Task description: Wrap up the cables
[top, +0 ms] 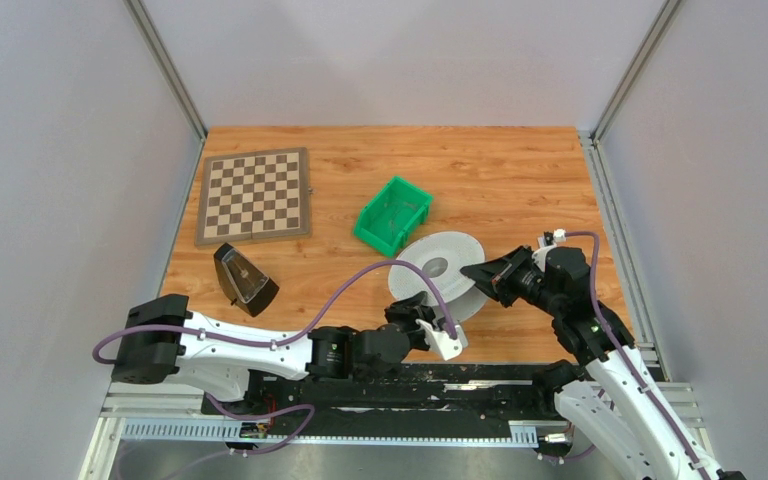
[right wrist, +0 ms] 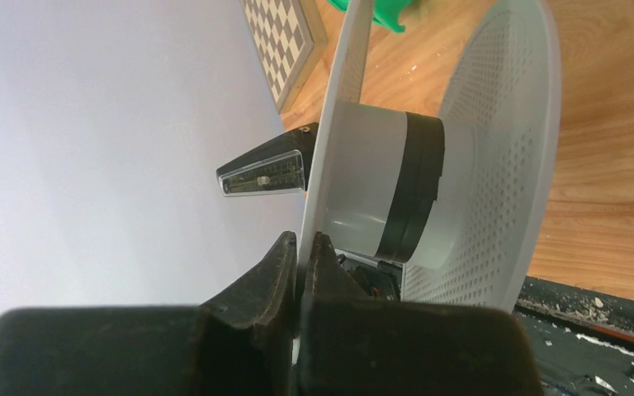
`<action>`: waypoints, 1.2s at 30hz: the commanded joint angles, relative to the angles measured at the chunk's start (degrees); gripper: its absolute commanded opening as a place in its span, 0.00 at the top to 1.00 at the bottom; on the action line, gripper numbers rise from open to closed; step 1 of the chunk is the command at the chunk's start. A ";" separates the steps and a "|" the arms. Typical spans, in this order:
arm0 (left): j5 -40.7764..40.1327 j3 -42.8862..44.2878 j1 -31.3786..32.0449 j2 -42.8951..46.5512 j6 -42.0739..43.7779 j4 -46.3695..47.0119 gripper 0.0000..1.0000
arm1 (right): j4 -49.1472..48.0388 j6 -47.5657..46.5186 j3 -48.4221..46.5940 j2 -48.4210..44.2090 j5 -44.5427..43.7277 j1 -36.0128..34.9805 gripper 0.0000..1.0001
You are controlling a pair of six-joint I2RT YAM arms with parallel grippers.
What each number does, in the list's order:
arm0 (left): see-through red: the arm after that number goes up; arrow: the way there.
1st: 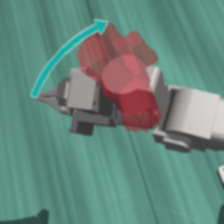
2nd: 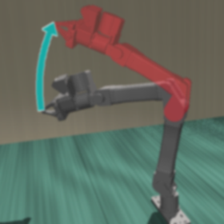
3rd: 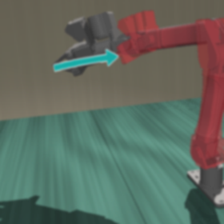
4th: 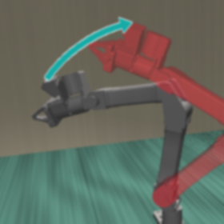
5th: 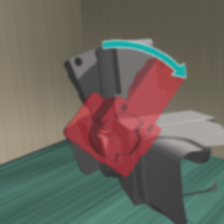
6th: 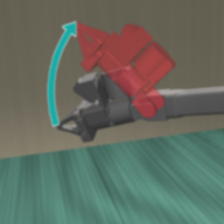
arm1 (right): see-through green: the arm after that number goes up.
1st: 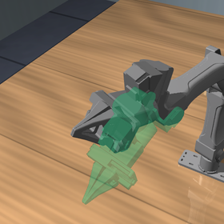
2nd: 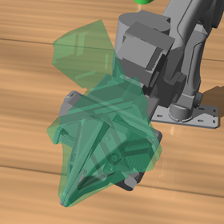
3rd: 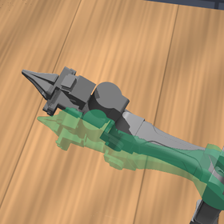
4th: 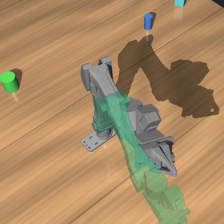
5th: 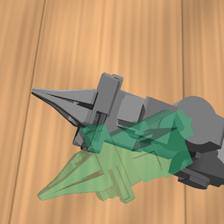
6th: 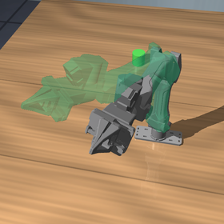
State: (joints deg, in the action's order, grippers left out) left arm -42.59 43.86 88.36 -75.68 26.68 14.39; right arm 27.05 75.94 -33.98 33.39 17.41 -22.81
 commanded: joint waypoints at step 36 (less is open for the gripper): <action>10.97 7.86 -34.12 35.79 -41.24 -53.56 1.00 | -19.15 -49.12 -25.14 32.60 -4.61 -1.80 0.53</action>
State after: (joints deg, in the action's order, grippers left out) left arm -35.16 50.43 57.01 -39.22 -13.78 -38.46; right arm 13.80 33.08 -54.61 59.94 11.73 -23.22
